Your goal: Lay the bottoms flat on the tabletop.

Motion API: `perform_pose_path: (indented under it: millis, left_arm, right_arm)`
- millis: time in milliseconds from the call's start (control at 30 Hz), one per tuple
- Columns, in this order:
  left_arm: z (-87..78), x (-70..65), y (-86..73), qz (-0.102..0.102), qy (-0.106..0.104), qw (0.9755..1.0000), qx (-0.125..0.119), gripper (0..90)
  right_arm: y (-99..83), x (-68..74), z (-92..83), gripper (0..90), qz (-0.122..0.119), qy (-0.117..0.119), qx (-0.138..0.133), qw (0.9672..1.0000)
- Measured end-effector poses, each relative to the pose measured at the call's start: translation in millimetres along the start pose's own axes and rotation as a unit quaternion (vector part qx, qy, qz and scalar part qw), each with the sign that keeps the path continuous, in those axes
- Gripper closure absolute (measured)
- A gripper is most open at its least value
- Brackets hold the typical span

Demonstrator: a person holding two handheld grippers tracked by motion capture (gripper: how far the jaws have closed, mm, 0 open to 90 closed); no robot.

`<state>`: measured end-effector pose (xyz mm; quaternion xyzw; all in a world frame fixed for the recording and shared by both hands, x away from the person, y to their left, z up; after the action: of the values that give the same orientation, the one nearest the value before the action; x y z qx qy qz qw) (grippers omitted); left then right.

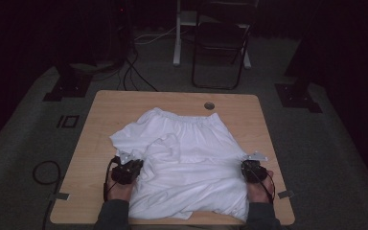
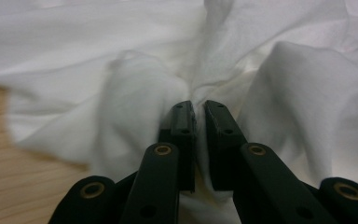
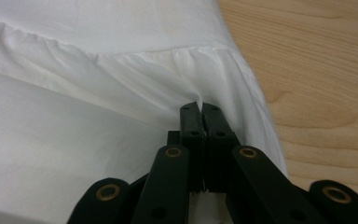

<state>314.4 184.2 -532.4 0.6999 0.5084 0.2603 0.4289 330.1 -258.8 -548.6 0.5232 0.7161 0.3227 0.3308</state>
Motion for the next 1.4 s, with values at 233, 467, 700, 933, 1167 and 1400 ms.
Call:
perform_pose_path:
  millis: [233,467,700,933,1167,1400]
  left_arm:
    - [-9.7,30.9,-3.8,-0.017,0.034,0.9992,0.01,82.7]
    - [-19.6,51.8,-9.6,-0.027,0.06,0.9977,0.018,82.7]
    - [-32.4,66.6,-18.8,-0.041,0.073,0.9962,0.023,82.2]
    - [-44.0,70.2,-14.1,-0.055,0.057,0.9968,-0.009,63.5]
    - [-56.0,66.2,4.7,-0.051,0.058,0.9959,-0.049,57.5]
    - [-67.5,60.3,27.4,-0.042,0.041,0.9945,-0.087,56.0]
  right_arm:
    - [-0.1,-3.2,1.1,88.8,0.001,-0.01,0.0,1.0]
    - [-0.2,-10.6,2.7,88.8,0.003,-0.022,0.003,0.9997]
    - [-2.9,-23.1,2.3,88.9,0.015,-0.039,0.006,0.9991]
    - [-3.5,-21.8,2.3,88.6,0.009,-0.044,0.003,0.999]
    - [-5.2,-20.9,2.0,88.3,0.007,-0.046,-0.003,0.9989]
    - [-6.0,-20.2,1.7,88.3,0.004,-0.048,-0.006,0.9988]
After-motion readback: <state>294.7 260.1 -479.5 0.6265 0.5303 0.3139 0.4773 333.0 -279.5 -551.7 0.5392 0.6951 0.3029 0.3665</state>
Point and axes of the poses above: each handheld gripper's, and its own axes: z roughly forward along the jaws, y roughly out of its top, x roughly to its left, the point moved 1 cm from there along z, roughly forward along the jaws, and after that the axes turned 11 degrees about -x, right-handed, at the moved point
